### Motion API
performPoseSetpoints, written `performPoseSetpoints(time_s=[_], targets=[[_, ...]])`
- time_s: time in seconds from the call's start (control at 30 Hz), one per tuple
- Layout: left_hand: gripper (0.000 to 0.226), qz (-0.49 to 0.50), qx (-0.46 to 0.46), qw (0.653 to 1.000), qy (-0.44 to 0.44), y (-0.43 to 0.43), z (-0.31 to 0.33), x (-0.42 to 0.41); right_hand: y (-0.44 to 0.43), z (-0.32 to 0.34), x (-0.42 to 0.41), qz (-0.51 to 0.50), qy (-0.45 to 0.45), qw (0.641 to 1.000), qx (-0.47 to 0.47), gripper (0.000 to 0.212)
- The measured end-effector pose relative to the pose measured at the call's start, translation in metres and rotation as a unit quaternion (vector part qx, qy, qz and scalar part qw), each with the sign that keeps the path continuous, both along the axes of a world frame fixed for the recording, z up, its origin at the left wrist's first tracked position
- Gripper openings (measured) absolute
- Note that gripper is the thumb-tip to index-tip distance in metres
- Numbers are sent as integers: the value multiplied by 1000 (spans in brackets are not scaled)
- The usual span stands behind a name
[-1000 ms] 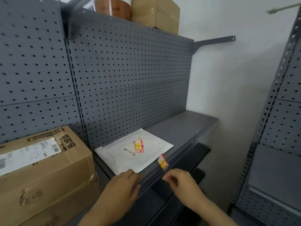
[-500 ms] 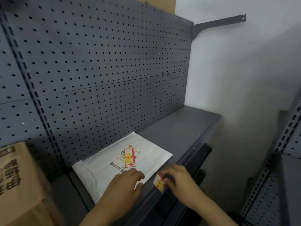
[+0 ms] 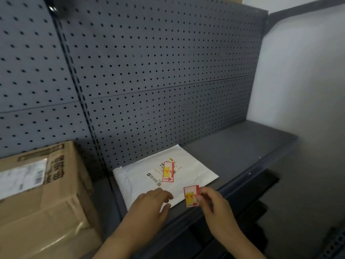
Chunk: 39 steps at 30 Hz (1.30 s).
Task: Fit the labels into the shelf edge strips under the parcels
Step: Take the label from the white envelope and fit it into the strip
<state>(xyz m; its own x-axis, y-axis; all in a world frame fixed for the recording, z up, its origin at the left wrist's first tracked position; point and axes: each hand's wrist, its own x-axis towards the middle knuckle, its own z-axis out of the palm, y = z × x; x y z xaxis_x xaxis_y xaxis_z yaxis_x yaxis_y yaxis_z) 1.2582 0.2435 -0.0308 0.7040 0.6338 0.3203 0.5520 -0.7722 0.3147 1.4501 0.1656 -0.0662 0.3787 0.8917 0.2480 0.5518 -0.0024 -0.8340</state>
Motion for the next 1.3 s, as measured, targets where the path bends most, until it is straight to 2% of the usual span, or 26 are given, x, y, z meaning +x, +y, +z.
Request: performPoseSetpoints(time_s=[0.27,0.4,0.6,0.67,0.83,0.97,1.07,1.17,1.3], targets=[[22,60,-8,998,-14,-35,1,-101,-3,3,-88,141,-32,988,56,14],[32,107,-5,994,-13,-54,0,-181,-6,6,-153,212,-40,973,79,12],[12,172,7,985,6,-90,0,-283,-14,4,-251,275,-76,954,87,13],[13,176,-3,984,2,-102,-8,-303,-17,2,-274,297,-87,947,90,12],[28,167,-34,985,9,-122,-39,-317,-26,-2,-297,329,-127,932,89,12],[38,163,-20,986,-7,-124,-54,-310,-26,-3,-296,330,-142,928,97,12],[36,174,-4,985,-19,-125,-58,-307,-22,-1,-294,322,-153,928,108,11],[36,179,13,984,5,-124,-62,-304,-20,-2,-293,313,-157,929,114,11],[45,202,15,979,22,-125,-62,-295,-20,-6,-290,322,-162,926,115,12]])
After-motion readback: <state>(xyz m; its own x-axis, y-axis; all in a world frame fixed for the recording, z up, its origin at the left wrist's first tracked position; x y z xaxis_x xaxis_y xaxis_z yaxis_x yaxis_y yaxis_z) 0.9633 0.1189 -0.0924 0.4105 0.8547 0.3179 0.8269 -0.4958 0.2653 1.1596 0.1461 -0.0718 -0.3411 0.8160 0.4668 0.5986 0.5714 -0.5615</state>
